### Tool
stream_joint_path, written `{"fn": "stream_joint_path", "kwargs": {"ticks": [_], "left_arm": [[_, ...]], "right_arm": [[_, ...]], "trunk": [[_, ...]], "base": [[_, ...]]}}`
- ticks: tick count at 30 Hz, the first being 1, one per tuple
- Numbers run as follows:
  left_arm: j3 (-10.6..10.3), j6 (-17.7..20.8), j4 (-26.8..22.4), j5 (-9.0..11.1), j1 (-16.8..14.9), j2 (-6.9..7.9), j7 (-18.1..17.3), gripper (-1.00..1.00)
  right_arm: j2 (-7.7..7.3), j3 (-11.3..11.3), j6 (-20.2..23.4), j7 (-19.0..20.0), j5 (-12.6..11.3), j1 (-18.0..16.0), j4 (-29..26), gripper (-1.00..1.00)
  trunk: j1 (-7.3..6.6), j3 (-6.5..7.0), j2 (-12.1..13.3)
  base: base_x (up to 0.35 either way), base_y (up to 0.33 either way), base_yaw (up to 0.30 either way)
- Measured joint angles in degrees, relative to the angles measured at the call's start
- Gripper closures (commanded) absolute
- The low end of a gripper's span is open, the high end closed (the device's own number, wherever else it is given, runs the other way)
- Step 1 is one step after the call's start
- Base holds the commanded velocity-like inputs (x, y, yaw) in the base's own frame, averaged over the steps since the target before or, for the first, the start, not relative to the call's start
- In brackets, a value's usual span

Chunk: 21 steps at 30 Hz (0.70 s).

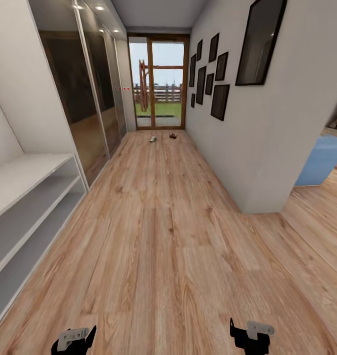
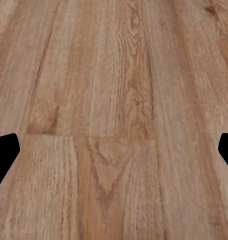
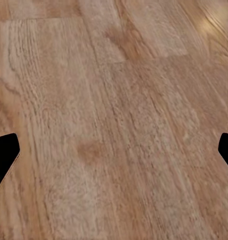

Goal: Pick up the two gym shoes and the two sandals from the corridor floor and place them onto the hallstand (shoe rack) in the corridor, making sure they are on the rack and not on the floor. Arrange them so the two gym shoes are next to each other and the two sandals are next to each other.

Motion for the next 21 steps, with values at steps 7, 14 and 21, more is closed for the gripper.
{"fn": "stream_joint_path", "kwargs": {"ticks": [7, 14, 21], "left_arm": [[0.0, 0.0, 0.1, 0.0, 0.0, 0.00, 0.0, -1.00], [0.0, 0.0, 0.4, 0.1, 0.0, 0.00, 0.0, -1.00], [0.0, 0.0, 0.5, 0.1, 0.0, 0.00, 0.0, -1.00]], "right_arm": [[-0.04, 0.0, 0.0, 0.0, 0.0, 0.0, 0.1, -1.00], [-0.12, 0.0, 0.0, 0.0, 0.0, 0.0, 0.1, -1.00], [-0.13, 0.0, -0.1, 0.0, 0.0, 0.0, 0.1, -1.00]], "trunk": [[0.00, 0.00, 0.0], [0.00, 0.00, 0.0], [0.00, 0.00, 0.0]], "base": [[0.339, 0.000, 0.000], [0.339, 0.000, 0.000], [0.339, 0.000, 0.000]]}}
